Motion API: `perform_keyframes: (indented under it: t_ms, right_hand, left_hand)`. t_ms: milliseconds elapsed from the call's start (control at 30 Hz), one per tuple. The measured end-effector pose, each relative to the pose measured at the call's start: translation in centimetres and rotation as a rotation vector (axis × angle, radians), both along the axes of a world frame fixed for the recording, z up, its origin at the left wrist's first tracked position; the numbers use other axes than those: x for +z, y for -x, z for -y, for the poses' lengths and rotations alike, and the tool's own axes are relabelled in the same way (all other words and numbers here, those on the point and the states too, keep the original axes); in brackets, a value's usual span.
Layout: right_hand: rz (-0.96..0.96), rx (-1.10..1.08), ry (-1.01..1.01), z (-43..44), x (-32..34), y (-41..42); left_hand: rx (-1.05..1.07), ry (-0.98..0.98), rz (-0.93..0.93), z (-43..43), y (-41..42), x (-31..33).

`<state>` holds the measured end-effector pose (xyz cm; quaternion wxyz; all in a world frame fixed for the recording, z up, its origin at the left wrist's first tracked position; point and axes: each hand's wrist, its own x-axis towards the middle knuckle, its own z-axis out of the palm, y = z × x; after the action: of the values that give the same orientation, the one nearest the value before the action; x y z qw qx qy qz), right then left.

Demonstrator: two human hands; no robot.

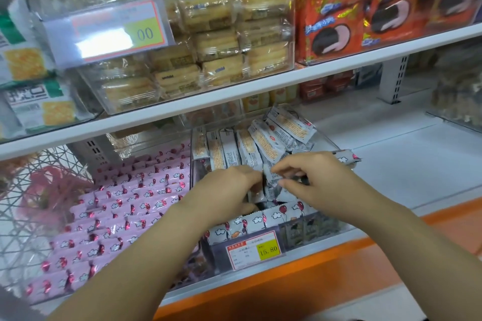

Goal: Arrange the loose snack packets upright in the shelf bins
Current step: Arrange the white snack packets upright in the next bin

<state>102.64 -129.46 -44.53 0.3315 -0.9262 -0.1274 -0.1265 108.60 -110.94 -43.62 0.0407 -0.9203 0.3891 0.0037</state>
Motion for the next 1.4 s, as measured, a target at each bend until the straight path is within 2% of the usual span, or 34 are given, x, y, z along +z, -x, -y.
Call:
perform_keyframes:
  t_ms: [100,200,300,467,600,733,867,967,1100,1200,1333,1400]
  right_hand:
    - [0.044,-0.022,-0.037,-0.1,0.2,0.0]
    - [0.107,-0.059,-0.089,-0.3,0.2,-0.1]
    - [0.153,-0.092,-0.038,-0.6,0.1,-0.4]
    - [0.046,-0.176,0.159,-1.7,0.4,-0.9]
    - [0.001,-0.160,0.289,-2.0,0.6,-2.1]
    - [0.079,-0.162,0.106,-2.0,0.8,-2.4]
    - [0.448,-0.228,-0.133,-1.9,1.1,-2.1]
    - [0.549,-0.217,-0.254,-1.7,1.0,-1.6]
    - [0.559,-0.222,-0.413,-1.8,1.6,-0.7]
    - [0.427,-0.218,-0.629,-1.9,2.3,-0.2]
    - [0.252,-0.205,-0.725,-2.1,2.4,-0.1]
    - [0.196,-0.131,-0.755,-2.4,2.5,0.0]
  left_hand:
    - [-0.011,0.057,0.007,-0.1,-0.2,0.0]
    - [0.048,0.278,0.000,-0.3,-0.3,0.7]
    - [0.118,0.503,0.071,-0.1,-0.3,1.4]
    - [0.172,0.453,0.063,1.0,-0.7,1.2]
    - [0.171,0.559,0.007,0.7,-0.7,1.0]
    - [0.165,0.620,-0.067,-0.2,-0.7,0.8]
    - [0.122,0.661,-0.064,-0.7,-0.5,0.9]
    - [0.077,0.655,-0.055,-0.3,-0.3,1.0]
    - [0.052,0.757,-0.065,0.3,0.0,1.5]
    - [0.047,0.863,-0.089,0.3,0.4,2.1]
    - [0.067,0.935,-0.264,-0.7,1.3,2.3]
    - [0.077,0.960,-0.359,-1.6,1.8,2.3]
